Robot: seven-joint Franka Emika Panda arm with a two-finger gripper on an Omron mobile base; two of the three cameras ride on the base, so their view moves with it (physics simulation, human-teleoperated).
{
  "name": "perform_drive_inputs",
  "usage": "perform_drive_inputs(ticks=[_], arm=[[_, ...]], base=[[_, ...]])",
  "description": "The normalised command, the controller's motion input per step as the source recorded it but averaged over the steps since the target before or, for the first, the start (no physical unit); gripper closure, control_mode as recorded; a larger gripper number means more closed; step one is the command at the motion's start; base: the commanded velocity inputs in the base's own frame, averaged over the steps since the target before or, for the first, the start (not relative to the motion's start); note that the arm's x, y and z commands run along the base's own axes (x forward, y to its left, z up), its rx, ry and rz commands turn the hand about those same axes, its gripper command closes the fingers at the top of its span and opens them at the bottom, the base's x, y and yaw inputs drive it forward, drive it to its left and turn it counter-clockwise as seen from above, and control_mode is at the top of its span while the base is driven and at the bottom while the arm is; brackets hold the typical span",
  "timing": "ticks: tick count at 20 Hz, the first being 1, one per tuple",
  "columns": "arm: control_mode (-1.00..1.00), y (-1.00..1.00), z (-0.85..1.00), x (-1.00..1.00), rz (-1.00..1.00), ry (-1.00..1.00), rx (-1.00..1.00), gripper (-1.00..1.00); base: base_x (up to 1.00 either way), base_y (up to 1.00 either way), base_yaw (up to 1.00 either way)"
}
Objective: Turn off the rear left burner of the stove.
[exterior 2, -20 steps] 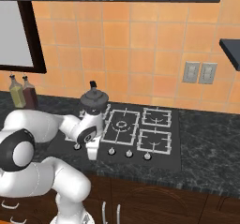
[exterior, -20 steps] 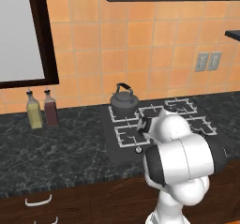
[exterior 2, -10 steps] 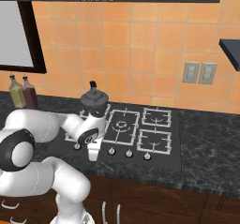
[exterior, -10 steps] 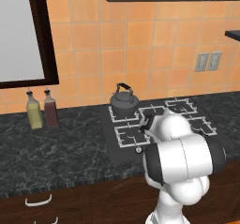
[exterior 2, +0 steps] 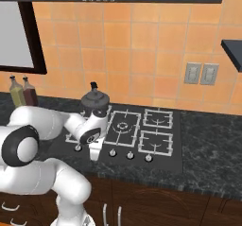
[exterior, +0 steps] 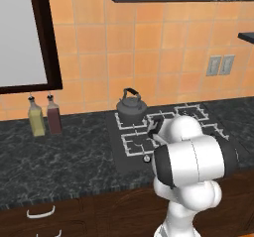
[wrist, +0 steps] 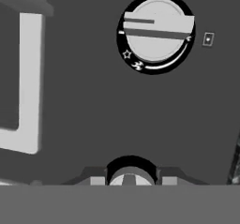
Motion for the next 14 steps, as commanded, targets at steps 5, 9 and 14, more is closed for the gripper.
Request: perform_drive_inputs(ticks=[5, 9, 14], arm=[[-1.0, 0.08, -0.81, 0.0, -1.0, 0.29, 0.0, 1.0], [-1.0, 0.13, -0.86, 0.0, -1.0, 0.33, 0.0, 1.0], [-1.0, 0.17, -0.88, -0.01, -1.0, 0.35, 0.0, 1.0]], base=[[0.0, 0.0, 0.0], [0.0, 0.0, 0.0], [0.0, 0.0, 0.0]])
